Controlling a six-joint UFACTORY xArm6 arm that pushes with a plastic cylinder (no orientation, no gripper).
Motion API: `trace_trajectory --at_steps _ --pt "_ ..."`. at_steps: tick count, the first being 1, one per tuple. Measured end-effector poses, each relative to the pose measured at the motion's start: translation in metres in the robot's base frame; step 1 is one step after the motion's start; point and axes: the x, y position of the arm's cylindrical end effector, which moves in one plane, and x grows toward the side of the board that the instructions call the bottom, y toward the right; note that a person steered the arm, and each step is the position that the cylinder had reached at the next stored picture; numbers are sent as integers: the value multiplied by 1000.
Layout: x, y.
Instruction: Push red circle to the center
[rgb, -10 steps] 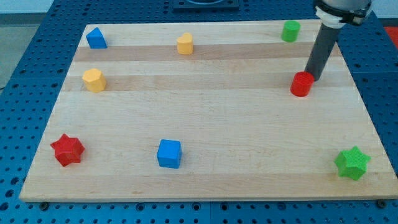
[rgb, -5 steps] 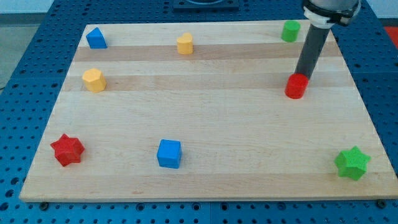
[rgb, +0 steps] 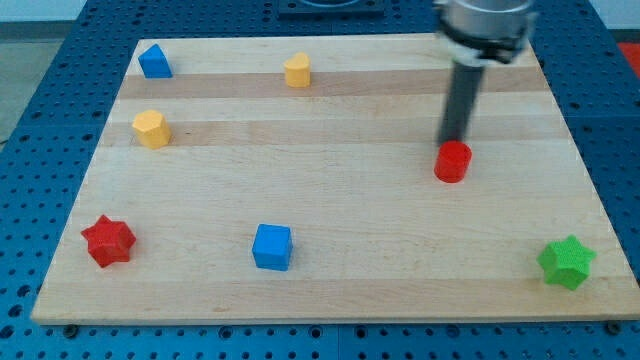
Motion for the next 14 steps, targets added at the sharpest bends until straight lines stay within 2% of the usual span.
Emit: trace_trajectory --at_steps 1,2,3,4,11,13,14 --pt "8 52" --pt "59 56" --pt "57 -19" --pt "45 -46" --pt "40 -58" --pt "50 -5" --pt "35 5"
